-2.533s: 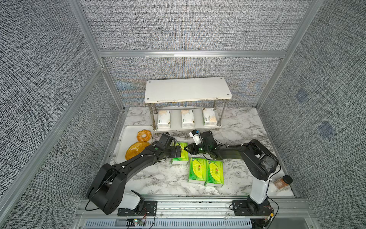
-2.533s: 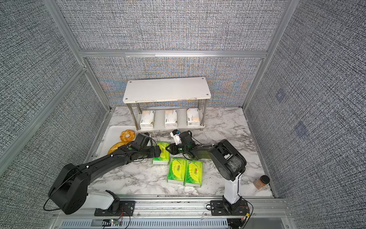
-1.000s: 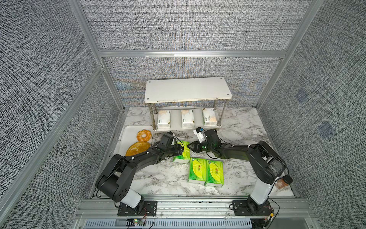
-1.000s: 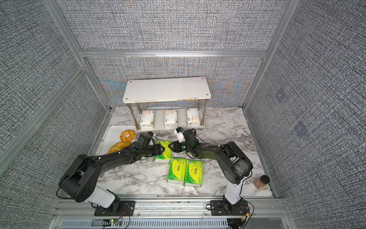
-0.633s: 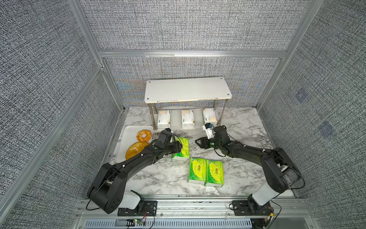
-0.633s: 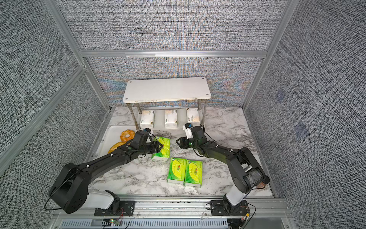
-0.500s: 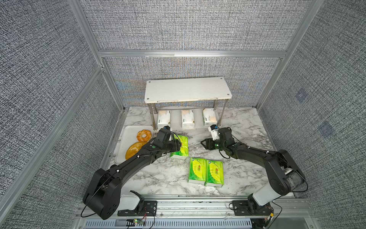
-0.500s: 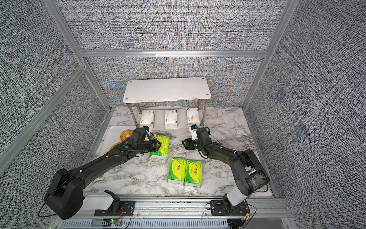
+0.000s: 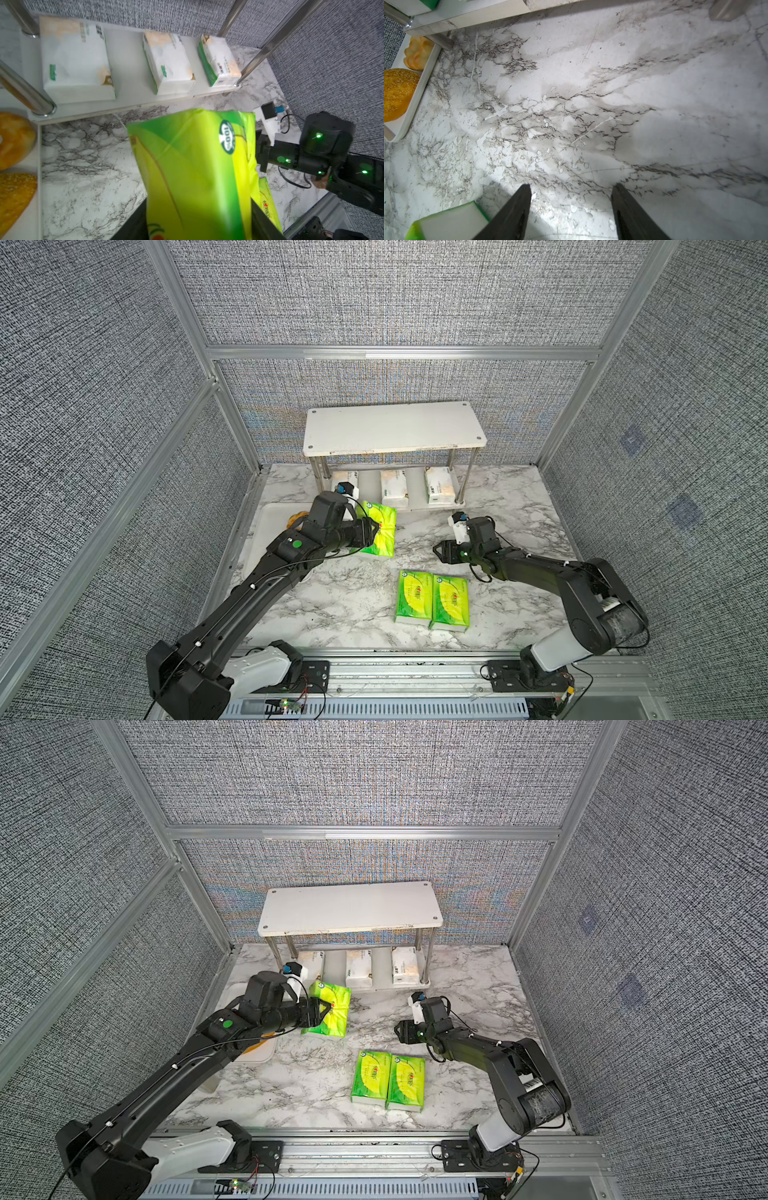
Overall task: Place the tissue boxes on the shelf by color
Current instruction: Place a box of tissues on the shelf.
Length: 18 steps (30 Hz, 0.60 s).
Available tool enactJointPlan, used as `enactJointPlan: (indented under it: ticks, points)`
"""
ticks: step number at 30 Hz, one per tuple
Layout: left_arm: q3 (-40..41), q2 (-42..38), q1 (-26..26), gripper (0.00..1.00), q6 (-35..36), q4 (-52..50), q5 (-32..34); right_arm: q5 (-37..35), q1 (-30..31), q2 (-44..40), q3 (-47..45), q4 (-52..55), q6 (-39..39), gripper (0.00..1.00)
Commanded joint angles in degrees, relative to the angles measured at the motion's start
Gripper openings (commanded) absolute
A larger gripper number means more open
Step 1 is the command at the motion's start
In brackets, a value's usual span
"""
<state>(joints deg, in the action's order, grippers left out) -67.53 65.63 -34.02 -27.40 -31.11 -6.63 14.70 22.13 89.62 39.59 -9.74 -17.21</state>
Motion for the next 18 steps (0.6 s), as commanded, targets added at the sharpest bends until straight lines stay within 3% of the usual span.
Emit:
enactJointPlan:
  ticks: [1,8,13,18]
  points:
    - [-5.2,-0.1,0.1,0.64,1.8,0.9,-0.3,0.8,0.0,0.1,0.4,-1.6,-0.6,0.66]
    - [-21.7,6.4,1.0,0.64,6.0,-1.9,2.8,1.2,0.3,0.0,0.4,-1.9,-0.9,0.67]
    - [-38.8,15.5,3.3,0.64,9.7,-6.9,4.3,1.2,0.6,-0.2,0.3,-1.9,-0.9,0.67]
    - [-55.9,26.6,8.1,0.64,10.4,-12.9,1.9,1.1,0.8,-0.5,-0.1,-1.9,-0.9,0.66]
